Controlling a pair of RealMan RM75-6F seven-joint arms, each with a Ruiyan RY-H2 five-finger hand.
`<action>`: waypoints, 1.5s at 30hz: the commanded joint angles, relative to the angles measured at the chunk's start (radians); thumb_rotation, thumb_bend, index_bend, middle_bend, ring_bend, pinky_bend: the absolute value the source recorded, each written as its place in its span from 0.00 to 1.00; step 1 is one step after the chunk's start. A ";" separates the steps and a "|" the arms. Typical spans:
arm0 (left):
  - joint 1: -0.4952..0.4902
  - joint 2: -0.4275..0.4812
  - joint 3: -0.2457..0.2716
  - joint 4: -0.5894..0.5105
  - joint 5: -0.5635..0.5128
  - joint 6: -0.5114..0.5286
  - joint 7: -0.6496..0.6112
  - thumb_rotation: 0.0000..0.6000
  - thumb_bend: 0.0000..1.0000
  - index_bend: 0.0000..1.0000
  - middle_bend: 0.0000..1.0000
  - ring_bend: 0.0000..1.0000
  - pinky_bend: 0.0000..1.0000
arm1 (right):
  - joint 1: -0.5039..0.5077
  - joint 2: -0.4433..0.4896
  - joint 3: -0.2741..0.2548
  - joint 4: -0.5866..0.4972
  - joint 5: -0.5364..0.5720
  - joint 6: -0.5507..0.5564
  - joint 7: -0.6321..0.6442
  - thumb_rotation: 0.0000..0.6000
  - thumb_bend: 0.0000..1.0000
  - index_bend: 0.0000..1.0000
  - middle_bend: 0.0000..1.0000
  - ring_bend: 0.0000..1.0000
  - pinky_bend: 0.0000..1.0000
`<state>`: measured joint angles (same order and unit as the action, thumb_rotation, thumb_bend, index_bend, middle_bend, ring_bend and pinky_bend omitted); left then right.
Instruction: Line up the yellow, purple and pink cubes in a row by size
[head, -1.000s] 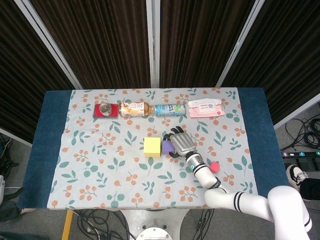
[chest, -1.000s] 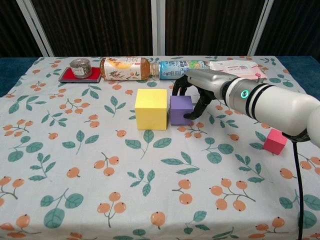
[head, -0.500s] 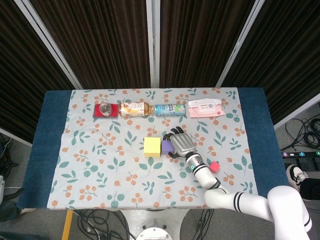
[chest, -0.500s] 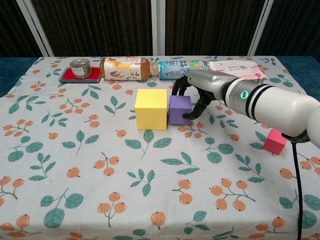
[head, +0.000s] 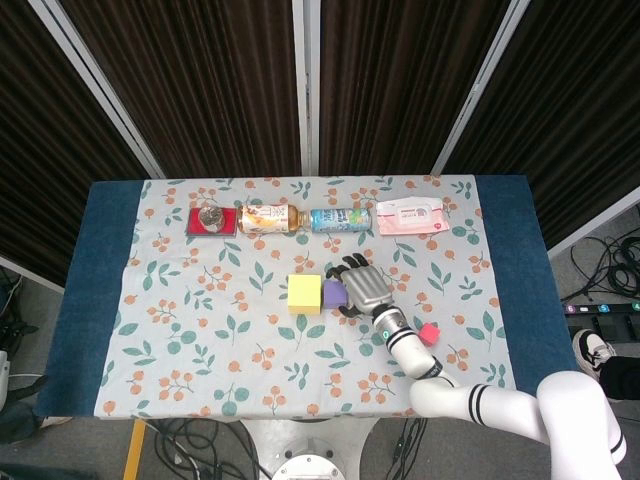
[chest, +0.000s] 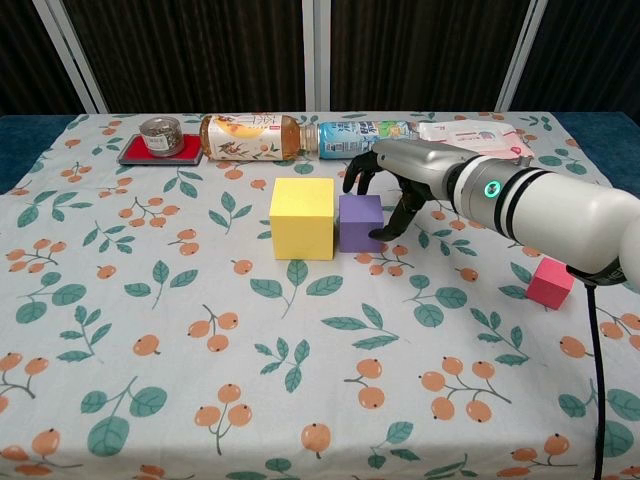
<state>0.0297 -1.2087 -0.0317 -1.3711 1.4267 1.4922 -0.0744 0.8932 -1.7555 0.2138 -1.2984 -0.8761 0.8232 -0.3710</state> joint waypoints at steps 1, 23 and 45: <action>-0.001 0.001 0.000 -0.001 0.001 0.001 0.001 1.00 0.07 0.33 0.33 0.17 0.23 | -0.010 0.017 -0.001 -0.020 -0.007 0.013 0.006 1.00 0.14 0.24 0.25 0.07 0.05; 0.000 0.011 -0.001 -0.028 0.012 0.017 0.021 1.00 0.07 0.33 0.33 0.17 0.23 | -0.091 0.171 0.002 -0.175 0.032 -0.080 0.208 1.00 0.20 0.19 0.29 0.07 0.05; -0.002 0.010 -0.001 -0.021 0.009 0.010 0.014 1.00 0.07 0.33 0.33 0.17 0.23 | -0.076 0.139 -0.001 -0.156 0.023 -0.090 0.266 1.00 0.20 0.16 0.29 0.07 0.05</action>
<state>0.0273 -1.1990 -0.0322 -1.3917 1.4354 1.5019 -0.0599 0.8170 -1.6169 0.2131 -1.4547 -0.8533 0.7334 -0.1050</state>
